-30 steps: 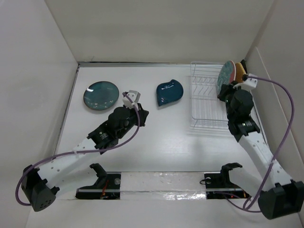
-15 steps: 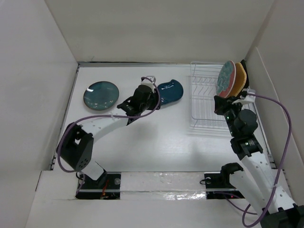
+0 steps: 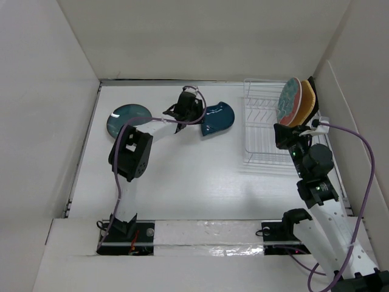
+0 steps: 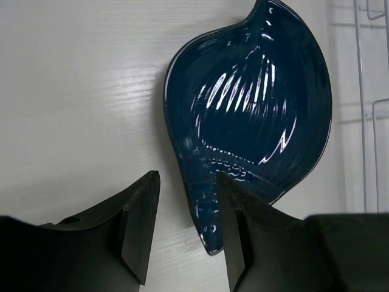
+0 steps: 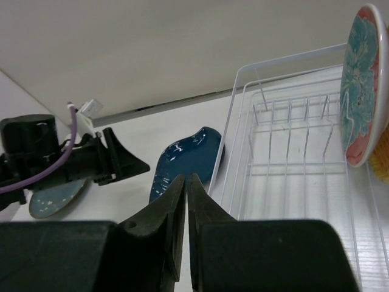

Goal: Load the plates into the dish rack

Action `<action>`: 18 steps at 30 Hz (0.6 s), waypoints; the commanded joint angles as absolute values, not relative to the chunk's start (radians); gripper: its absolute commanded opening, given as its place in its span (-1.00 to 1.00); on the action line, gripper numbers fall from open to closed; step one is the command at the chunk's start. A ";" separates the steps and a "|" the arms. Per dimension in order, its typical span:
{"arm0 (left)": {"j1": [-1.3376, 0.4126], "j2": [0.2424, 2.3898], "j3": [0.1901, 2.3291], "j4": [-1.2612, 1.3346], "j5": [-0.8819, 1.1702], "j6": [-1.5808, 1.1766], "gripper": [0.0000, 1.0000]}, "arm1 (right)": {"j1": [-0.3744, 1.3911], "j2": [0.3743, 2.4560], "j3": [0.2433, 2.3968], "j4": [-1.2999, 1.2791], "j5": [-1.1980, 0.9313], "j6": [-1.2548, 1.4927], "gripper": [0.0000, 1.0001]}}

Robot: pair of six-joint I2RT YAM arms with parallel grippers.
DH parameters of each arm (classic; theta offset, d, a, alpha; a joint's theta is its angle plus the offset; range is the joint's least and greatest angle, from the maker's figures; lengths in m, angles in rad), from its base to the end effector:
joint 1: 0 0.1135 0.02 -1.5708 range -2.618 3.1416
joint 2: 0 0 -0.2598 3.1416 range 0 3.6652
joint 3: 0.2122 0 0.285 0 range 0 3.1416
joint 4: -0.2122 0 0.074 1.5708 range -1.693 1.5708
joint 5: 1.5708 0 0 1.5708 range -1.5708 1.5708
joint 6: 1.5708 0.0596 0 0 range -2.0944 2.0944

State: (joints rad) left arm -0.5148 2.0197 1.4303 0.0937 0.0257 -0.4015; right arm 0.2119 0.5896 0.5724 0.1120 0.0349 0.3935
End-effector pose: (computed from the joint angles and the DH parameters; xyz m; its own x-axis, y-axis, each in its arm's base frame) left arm 0.4477 -0.2550 0.1791 -0.5811 -0.1201 -0.8049 0.3094 0.8822 -0.3550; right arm 0.2122 0.0435 0.3258 0.0179 0.3958 -0.9182 -0.1982 0.9015 0.3848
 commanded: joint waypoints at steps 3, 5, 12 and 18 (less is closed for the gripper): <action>-0.526 2.109 1.574 0.081 0.089 -0.380 -0.21 | 0.195 0.600 0.563 0.132 0.014 0.399 -0.64; -0.526 2.158 1.600 0.071 0.072 -0.371 -0.22 | 0.195 0.607 0.564 0.133 0.015 0.399 -0.62; -0.517 2.243 1.649 0.072 0.041 -0.368 -0.43 | 0.195 0.624 0.558 0.149 0.014 0.400 -0.59; -0.517 2.293 1.654 0.094 0.048 -0.370 -1.00 | 0.195 0.641 0.555 0.160 0.017 0.400 -0.59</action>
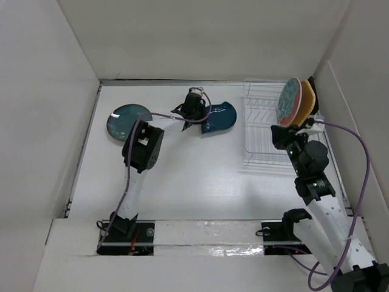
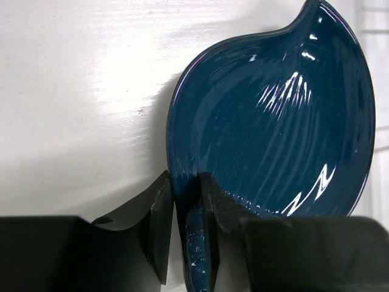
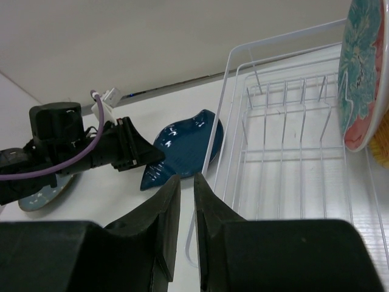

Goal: Load the plates into the dish rack

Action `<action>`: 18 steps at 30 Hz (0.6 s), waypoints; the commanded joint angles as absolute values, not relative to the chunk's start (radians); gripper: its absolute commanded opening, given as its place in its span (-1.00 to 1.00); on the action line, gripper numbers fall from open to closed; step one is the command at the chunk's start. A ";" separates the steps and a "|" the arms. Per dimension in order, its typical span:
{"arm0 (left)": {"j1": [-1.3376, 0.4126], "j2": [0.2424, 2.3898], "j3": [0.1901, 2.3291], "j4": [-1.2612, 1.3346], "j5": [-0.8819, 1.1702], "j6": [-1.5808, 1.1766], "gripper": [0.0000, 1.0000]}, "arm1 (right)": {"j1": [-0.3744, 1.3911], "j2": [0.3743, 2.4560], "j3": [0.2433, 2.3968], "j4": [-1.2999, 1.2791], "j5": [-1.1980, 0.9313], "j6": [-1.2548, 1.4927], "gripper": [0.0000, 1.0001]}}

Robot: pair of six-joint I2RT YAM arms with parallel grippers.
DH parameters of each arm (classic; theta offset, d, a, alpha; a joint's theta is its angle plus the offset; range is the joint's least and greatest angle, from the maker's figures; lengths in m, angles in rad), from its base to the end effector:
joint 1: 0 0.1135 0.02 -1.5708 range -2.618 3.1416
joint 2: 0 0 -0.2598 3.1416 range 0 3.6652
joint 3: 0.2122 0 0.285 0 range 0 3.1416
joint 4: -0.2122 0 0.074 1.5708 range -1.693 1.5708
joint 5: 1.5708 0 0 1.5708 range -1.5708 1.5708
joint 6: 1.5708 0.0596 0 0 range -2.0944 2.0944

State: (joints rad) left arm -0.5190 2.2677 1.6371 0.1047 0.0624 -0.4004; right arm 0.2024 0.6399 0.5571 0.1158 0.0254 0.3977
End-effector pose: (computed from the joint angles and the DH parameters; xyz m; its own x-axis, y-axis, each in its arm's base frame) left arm 0.4867 -0.2823 0.1299 -0.6126 -0.0981 -0.7843 0.3291 0.8705 -0.3659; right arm 0.2234 0.0443 0.3098 -0.0384 0.3874 -0.9211 -0.1749 0.9050 0.3879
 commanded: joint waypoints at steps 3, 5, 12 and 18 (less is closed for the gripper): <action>-0.508 2.212 1.594 0.142 0.044 -0.371 -1.00 | 0.195 0.644 0.555 0.158 0.018 0.399 -0.59; -0.485 2.156 1.568 0.153 0.067 -0.385 -1.00 | 0.195 0.641 0.555 0.156 0.012 0.397 -0.60; -0.454 1.803 1.387 0.164 0.015 -0.436 -1.00 | 0.195 0.660 0.560 0.184 -0.112 0.376 -1.00; -0.454 1.498 1.183 0.104 -0.060 -0.425 -1.00 | 0.204 0.706 0.566 0.216 -0.204 0.400 -0.53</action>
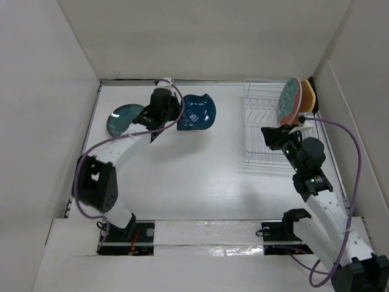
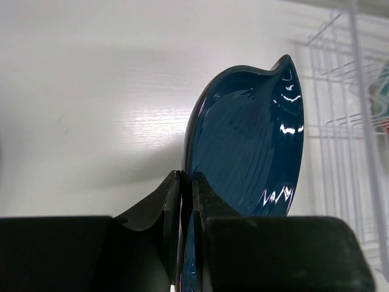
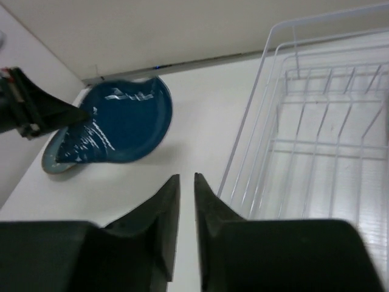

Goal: Load the plates into the dish rack

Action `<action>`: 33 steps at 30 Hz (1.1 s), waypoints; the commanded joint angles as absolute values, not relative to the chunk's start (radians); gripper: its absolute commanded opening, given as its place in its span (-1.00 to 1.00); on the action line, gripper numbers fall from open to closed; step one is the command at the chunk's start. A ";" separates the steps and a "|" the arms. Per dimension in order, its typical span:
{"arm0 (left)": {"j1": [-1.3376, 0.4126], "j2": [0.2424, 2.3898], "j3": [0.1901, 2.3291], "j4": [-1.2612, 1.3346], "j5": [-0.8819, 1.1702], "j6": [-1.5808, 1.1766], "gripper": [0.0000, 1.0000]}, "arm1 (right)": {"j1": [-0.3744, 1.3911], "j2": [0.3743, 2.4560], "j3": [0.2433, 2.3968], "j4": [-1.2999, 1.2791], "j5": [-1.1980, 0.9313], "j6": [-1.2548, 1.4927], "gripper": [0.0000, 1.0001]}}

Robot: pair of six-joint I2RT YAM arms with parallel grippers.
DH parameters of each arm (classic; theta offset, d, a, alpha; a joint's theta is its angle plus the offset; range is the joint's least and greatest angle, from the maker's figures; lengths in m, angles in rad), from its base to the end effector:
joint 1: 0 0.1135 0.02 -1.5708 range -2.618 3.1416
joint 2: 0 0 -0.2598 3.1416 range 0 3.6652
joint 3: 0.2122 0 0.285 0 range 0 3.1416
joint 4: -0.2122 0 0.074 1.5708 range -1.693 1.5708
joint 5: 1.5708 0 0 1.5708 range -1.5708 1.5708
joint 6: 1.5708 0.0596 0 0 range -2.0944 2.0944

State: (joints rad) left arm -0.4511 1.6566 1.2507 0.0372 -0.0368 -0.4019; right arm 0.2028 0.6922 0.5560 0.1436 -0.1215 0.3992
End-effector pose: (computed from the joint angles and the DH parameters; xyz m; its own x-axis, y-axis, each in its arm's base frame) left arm 0.4028 -0.1927 0.2693 -0.4568 -0.2130 -0.8637 0.2457 0.9029 -0.3527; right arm 0.2310 0.0549 0.3019 -0.1172 0.3698 -0.9217 -0.2964 0.8728 0.3879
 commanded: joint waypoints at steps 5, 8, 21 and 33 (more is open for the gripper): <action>-0.454 1.226 0.979 0.149 -0.026 -0.479 -1.00 | 0.322 0.759 0.572 0.279 -0.230 0.471 0.43; -0.454 1.102 0.873 0.176 -0.005 -0.521 -1.00 | 0.509 0.811 0.574 0.365 -0.125 0.532 0.76; -0.445 0.830 0.690 0.333 0.081 -0.695 -1.00 | 0.794 1.011 0.610 0.476 0.276 0.695 0.96; -0.445 0.835 0.612 0.477 0.179 -0.790 -1.00 | 0.881 1.282 0.707 0.664 0.221 0.733 0.79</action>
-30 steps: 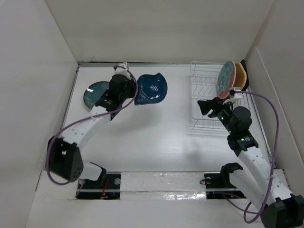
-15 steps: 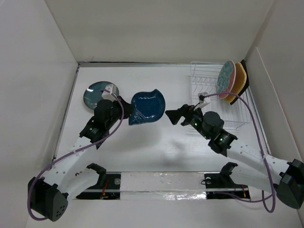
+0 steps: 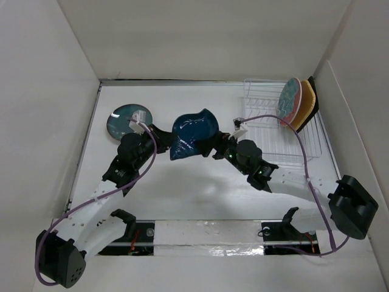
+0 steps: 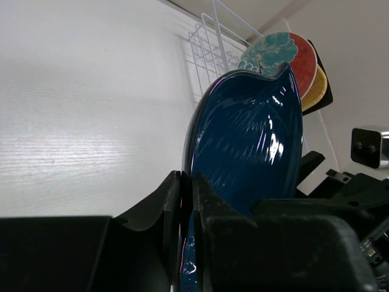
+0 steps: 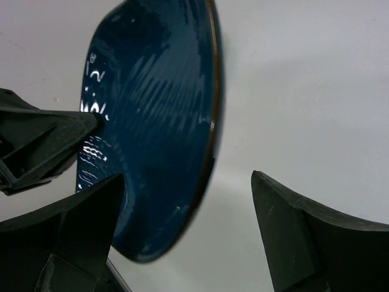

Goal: Load the plates into the dish rack

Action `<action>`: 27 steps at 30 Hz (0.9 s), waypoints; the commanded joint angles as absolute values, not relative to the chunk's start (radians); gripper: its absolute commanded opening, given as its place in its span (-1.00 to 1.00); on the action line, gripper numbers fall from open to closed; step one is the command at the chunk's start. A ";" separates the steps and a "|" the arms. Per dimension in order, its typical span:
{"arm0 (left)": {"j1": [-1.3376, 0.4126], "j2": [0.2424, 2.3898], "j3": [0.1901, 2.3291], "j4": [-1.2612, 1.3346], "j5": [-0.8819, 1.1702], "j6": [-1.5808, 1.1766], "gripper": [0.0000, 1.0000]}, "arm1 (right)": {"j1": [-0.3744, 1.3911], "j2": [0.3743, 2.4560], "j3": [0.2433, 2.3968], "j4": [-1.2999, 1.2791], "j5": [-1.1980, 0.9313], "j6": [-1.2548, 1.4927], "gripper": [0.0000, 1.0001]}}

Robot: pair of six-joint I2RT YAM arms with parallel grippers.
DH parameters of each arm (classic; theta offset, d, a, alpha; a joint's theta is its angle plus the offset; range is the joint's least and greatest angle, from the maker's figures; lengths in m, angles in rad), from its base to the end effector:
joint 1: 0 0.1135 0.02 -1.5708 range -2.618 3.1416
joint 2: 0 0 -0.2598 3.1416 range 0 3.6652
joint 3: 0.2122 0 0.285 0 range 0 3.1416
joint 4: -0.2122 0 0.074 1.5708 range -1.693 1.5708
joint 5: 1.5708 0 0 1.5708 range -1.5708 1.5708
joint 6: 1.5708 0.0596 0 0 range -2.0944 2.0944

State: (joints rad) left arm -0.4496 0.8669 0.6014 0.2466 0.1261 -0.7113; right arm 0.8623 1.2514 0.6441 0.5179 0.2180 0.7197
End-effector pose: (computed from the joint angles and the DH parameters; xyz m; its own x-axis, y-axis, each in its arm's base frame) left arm 0.2395 -0.1239 0.2939 -0.3683 -0.5414 -0.7558 0.4013 0.6408 -0.6545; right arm 0.2266 0.2446 0.2387 -0.4400 0.4756 -0.7617 -0.4138 0.6454 0.6420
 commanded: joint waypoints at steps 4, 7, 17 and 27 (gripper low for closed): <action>-0.445 0.812 0.577 0.489 0.195 -0.821 -1.00 | 0.881 1.325 0.724 0.727 0.248 0.739 0.14; -0.445 0.801 0.551 0.492 0.202 -0.830 -1.00 | 0.903 1.335 0.742 0.753 0.293 0.720 -0.66; -0.445 0.792 0.541 0.407 0.275 -0.730 -0.76 | 0.904 1.217 0.903 0.487 0.460 0.430 -1.00; -0.494 0.718 0.676 0.169 0.238 -0.488 0.22 | 0.613 1.109 1.234 -0.086 0.502 0.233 -1.00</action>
State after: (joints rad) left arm -0.4656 0.7597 0.6106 0.2039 0.2497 -0.6014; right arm 0.6998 1.1679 1.0821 0.0029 0.4328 0.3222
